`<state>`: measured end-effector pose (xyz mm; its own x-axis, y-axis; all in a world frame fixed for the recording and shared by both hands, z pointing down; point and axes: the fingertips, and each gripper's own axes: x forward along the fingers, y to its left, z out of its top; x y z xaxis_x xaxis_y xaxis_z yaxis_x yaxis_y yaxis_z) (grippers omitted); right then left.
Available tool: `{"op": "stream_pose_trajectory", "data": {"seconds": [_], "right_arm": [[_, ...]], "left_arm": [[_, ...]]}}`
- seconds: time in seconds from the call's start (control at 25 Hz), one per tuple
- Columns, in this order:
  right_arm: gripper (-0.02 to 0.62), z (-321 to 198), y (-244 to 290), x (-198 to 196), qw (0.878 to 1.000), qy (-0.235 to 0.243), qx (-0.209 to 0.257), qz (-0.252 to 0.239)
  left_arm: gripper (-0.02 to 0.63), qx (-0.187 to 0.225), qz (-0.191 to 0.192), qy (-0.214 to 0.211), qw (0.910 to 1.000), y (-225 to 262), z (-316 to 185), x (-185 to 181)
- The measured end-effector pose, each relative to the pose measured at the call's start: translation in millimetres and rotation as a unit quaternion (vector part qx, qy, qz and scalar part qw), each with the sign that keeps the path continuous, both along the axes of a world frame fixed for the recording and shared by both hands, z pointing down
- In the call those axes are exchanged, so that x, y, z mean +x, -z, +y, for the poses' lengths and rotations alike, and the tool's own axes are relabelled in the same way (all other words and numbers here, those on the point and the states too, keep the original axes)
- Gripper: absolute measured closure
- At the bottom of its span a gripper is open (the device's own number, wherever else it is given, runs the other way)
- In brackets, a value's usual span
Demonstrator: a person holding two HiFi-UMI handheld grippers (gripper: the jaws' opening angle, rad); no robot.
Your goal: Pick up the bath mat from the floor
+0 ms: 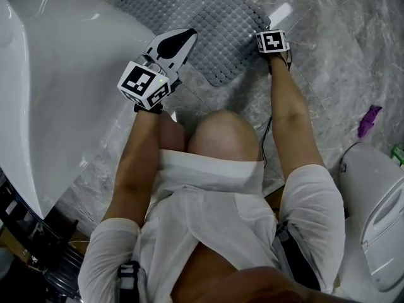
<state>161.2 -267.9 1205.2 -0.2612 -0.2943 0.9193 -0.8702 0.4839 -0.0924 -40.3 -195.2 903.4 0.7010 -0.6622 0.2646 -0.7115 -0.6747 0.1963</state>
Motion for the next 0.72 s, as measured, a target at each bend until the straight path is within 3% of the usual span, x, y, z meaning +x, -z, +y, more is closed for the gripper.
{"op": "stream_pose_trajectory", "data": {"seconds": [0.12,0.44,0.72], "right_arm": [[0.473,4,9,-9,1.0,0.011,0.009,0.0],[0.516,14,49,-33,0.999,0.03,0.032,-0.011],[0.529,24,100,-62,0.996,0.032,0.049,-0.063]], "left_arm": [[0.588,0.001,0.006,0.006,1.0,0,1,-7],[0.588,0.001,0.024,0.031,0.9992,2,4,-24],[0.588,0.011,0.052,0.054,0.9971,11,1,-37]]}}
